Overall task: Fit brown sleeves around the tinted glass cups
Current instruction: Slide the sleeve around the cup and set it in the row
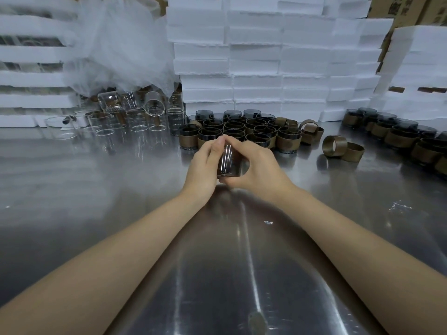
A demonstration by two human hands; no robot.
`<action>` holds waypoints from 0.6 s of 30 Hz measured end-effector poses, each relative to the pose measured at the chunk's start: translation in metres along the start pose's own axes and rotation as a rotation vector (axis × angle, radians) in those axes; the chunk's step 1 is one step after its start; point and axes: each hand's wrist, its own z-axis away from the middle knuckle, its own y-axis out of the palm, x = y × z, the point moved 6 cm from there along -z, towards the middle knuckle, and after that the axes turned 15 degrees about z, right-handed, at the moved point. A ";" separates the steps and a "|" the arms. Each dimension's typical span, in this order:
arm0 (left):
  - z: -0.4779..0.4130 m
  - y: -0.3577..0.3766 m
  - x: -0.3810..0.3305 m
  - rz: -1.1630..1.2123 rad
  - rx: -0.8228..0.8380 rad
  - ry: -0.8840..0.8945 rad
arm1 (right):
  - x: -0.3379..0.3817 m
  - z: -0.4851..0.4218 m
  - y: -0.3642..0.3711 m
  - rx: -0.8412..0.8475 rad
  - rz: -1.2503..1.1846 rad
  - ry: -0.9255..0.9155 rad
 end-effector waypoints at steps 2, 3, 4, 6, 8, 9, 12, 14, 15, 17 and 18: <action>0.001 0.000 -0.005 -0.131 0.009 0.107 | -0.001 -0.001 0.004 0.015 0.087 -0.016; 0.000 0.000 -0.007 -0.161 0.017 0.133 | -0.001 0.000 0.006 0.028 0.100 -0.018; 0.000 0.001 -0.007 -0.164 0.037 0.140 | -0.002 0.001 0.007 0.035 0.085 -0.007; 0.002 0.009 -0.004 -0.105 0.126 0.103 | -0.007 0.002 0.004 0.014 0.011 0.046; 0.005 0.021 0.004 -0.030 0.212 0.025 | -0.012 0.003 -0.003 -0.046 -0.082 0.120; 0.006 0.025 0.007 -0.030 0.243 0.006 | -0.016 0.003 -0.007 -0.077 -0.157 0.170; 0.007 0.030 0.009 -0.122 0.310 0.038 | -0.025 0.003 -0.004 -0.072 -0.328 0.354; 0.006 0.030 0.012 -0.157 0.336 0.045 | -0.029 0.005 0.005 0.020 -0.348 0.451; 0.005 0.029 0.013 -0.168 0.344 0.045 | -0.030 0.007 0.007 0.052 -0.337 0.491; 0.004 0.026 0.011 -0.201 0.353 0.058 | -0.031 0.005 0.002 0.026 -0.182 0.476; 0.004 0.026 0.010 -0.238 0.363 0.075 | -0.030 0.002 -0.003 0.011 -0.018 0.405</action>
